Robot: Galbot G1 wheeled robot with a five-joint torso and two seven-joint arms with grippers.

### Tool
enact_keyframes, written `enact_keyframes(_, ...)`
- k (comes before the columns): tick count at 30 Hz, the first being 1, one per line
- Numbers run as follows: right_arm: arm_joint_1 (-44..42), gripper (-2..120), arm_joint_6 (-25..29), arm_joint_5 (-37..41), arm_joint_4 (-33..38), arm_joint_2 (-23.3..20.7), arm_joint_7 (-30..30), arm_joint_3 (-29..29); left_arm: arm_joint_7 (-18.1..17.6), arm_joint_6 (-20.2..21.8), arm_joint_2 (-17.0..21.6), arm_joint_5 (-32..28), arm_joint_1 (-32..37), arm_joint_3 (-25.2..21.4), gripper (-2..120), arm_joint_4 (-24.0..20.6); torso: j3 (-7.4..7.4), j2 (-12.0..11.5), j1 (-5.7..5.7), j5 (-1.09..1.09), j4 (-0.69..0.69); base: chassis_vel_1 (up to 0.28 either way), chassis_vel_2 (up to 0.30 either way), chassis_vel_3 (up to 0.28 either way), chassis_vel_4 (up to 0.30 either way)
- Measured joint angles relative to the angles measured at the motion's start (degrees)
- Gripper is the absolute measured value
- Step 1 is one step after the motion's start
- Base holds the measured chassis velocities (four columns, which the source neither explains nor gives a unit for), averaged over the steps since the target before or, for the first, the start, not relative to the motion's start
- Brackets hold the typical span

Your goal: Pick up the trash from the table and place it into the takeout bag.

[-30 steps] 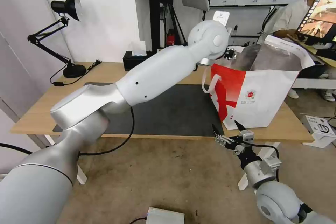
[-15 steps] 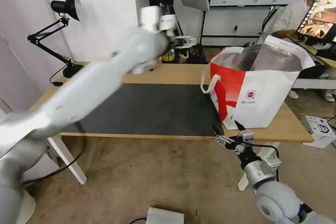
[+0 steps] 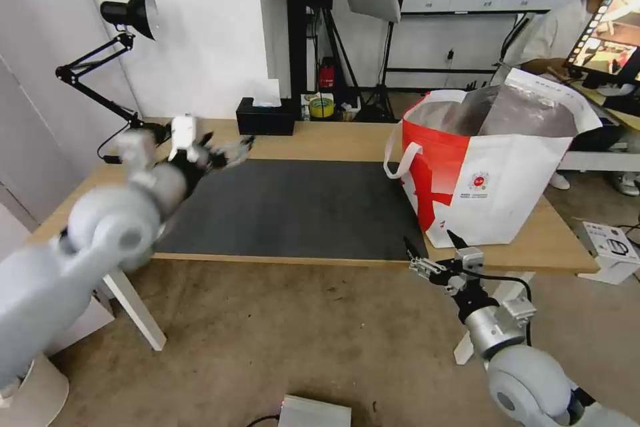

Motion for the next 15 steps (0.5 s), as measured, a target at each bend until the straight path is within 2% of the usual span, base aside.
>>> enact_keyframes(3, 0.0, 100, 0.0, 0.0, 0.0, 0.0, 0.0, 0.0, 0.5, -7.7, -2.6, 8.0, 10.3, -4.0, 100, 0.8, 0.01, 0.0, 0.01, 0.0, -0.02, 0.0, 0.0, 0.0, 0.0)
enact_keyframes(4, 0.0, 100, 0.0, 0.0, 0.0, 0.0, 0.0, 0.0, 0.5, -7.7, -2.6, 8.0, 10.3, -4.0, 100, 0.8, 0.01, 0.0, 0.01, 0.0, -0.02, 0.0, 0.0, 0.0, 0.0)
enact_keyframes(7, 0.0, 100, 0.0, 0.0, 0.0, 0.0, 0.0, 0.0, 0.7, -13.7, -5.8, 17.9, 17.9, -7.8, 100, 3.1, 0.0, 0.0, 0.0, -0.01, 0.01, 0.0, 0.0, 0.0, 0.0)
enact_keyframes(8, 0.0, 100, 0.0, 0.0, 0.0, 0.0, 0.0, 0.0, 0.7, -13.7, -5.8, 17.9, 17.9, -7.8, 100, 3.1, 0.0, 0.0, 0.0, -0.01, 0.01, 0.0, 0.0, 0.0, 0.0)
enact_keyframes(11, 0.0, 100, 0.0, 0.0, 0.0, 0.0, 0.0, 0.0, 1.2, -16.3, -8.6, 23.7, 25.0, -12.3, 100, 4.2, 0.01, 0.0, 0.01, -0.01, 0.01, 0.0, 0.0, 0.0, 0.0)
enact_keyframes(15, 0.0, 100, 0.0, 0.0, 0.0, 0.0, 0.0, 0.0, 2.0, -18.6, -10.0, 25.6, 29.0, -14.4, 100, 4.2, 0.01, 0.0, 0.01, 0.01, 0.01, 0.0, 0.0, 0.0, 0.0)
